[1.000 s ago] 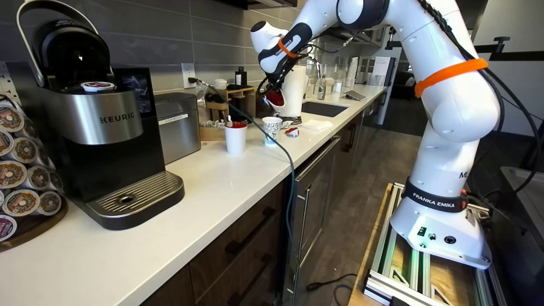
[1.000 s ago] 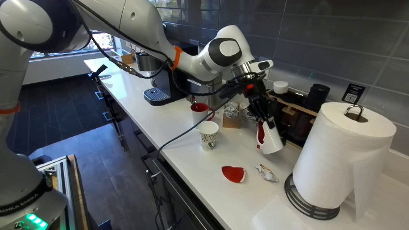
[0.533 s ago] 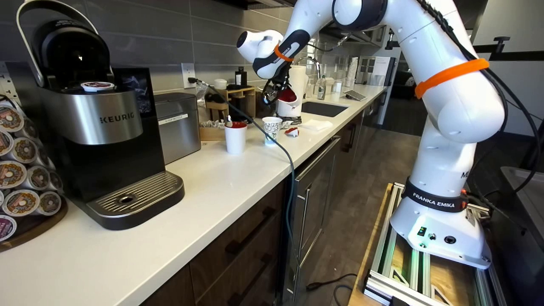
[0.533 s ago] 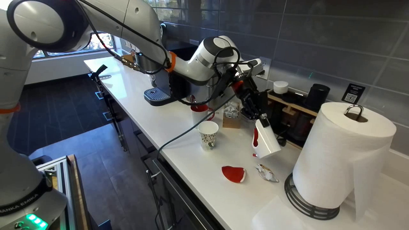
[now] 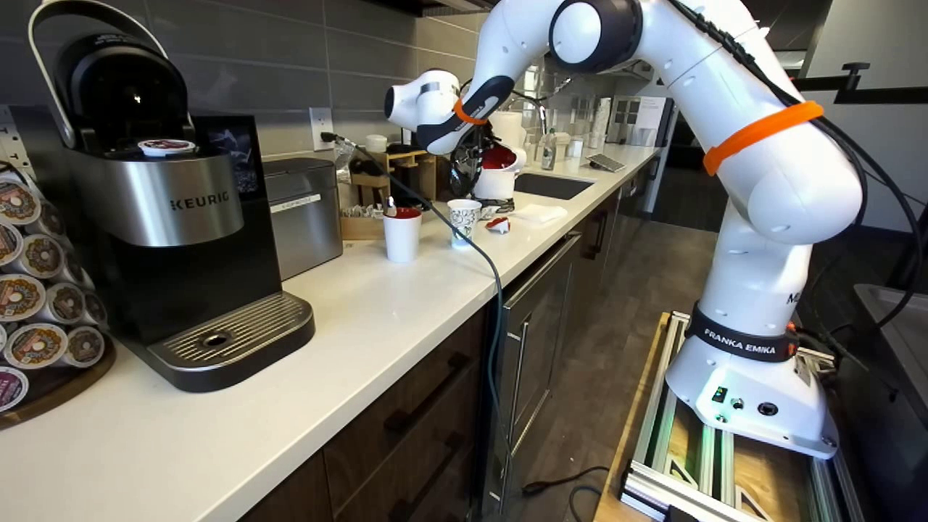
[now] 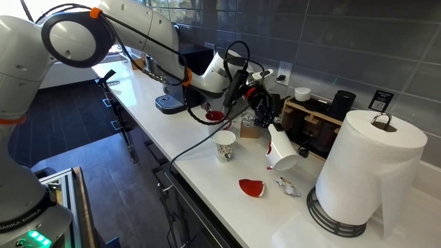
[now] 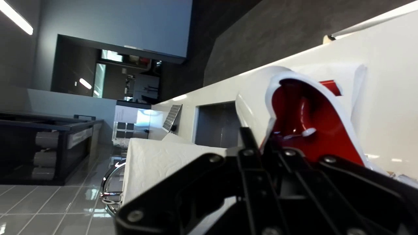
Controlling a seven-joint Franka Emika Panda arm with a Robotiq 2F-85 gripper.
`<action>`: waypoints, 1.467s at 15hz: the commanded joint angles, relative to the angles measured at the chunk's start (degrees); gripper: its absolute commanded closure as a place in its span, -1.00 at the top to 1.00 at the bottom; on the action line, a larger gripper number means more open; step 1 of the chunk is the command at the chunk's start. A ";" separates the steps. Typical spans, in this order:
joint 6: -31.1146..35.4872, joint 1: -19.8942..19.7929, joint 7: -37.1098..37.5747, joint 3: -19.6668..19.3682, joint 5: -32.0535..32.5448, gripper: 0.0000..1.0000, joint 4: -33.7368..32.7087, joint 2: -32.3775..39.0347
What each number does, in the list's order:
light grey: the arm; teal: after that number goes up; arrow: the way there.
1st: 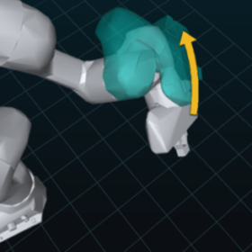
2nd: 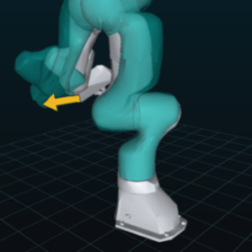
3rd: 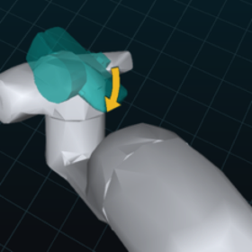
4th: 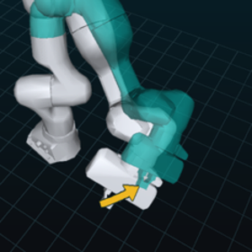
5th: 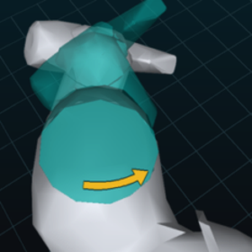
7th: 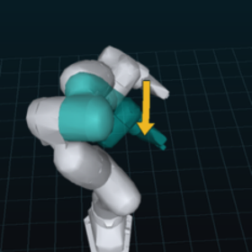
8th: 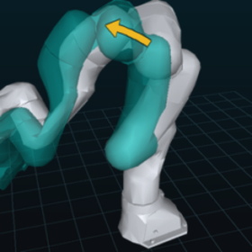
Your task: Pour out the contents from the broken cup
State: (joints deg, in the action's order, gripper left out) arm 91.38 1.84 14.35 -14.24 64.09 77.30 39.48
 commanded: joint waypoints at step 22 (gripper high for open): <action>-15.29 -0.69 -18.20 1.79 15.21 -0.95 -18.63 19.11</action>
State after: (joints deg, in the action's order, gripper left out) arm 79.67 1.51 -1.10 -11.36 76.23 63.31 54.23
